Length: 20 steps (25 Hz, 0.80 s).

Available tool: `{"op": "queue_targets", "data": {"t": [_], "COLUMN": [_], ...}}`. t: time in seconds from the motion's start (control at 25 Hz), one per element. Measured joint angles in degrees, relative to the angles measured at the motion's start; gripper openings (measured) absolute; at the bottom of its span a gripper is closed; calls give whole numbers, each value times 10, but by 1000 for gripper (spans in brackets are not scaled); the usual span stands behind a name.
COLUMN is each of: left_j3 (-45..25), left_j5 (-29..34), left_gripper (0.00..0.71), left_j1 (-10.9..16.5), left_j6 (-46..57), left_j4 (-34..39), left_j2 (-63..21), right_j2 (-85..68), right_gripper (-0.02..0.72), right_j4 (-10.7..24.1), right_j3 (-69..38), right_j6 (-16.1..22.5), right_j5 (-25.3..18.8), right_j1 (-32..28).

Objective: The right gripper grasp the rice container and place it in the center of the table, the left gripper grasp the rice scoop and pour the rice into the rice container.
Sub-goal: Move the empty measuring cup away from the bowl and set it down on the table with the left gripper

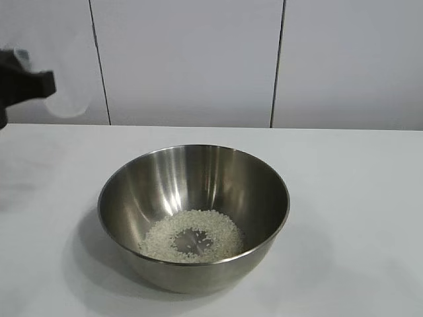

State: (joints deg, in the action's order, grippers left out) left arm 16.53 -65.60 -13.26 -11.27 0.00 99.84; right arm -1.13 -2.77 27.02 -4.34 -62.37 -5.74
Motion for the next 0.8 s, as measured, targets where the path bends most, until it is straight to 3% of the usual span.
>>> {"op": "queue_targets", "data": {"t": [0.12, 0.4, 0.8], "left_j3": [1, 42, 63], "left_j5": [-1, -1, -9], "left_gripper": [9, 9, 9], "left_j1": [16, 21, 21], "left_j6": [3, 27, 71], "left_j4": [29, 91, 96], "left_j2": [44, 115, 185], "right_j2": [0, 0, 0], "right_gripper": [589, 589, 589], "right_j4": [0, 0, 0], "right_j3": [0, 0, 0], "right_j6": [0, 0, 0], "right_j5": [0, 0, 0], "right_j1": [0, 0, 0]}}
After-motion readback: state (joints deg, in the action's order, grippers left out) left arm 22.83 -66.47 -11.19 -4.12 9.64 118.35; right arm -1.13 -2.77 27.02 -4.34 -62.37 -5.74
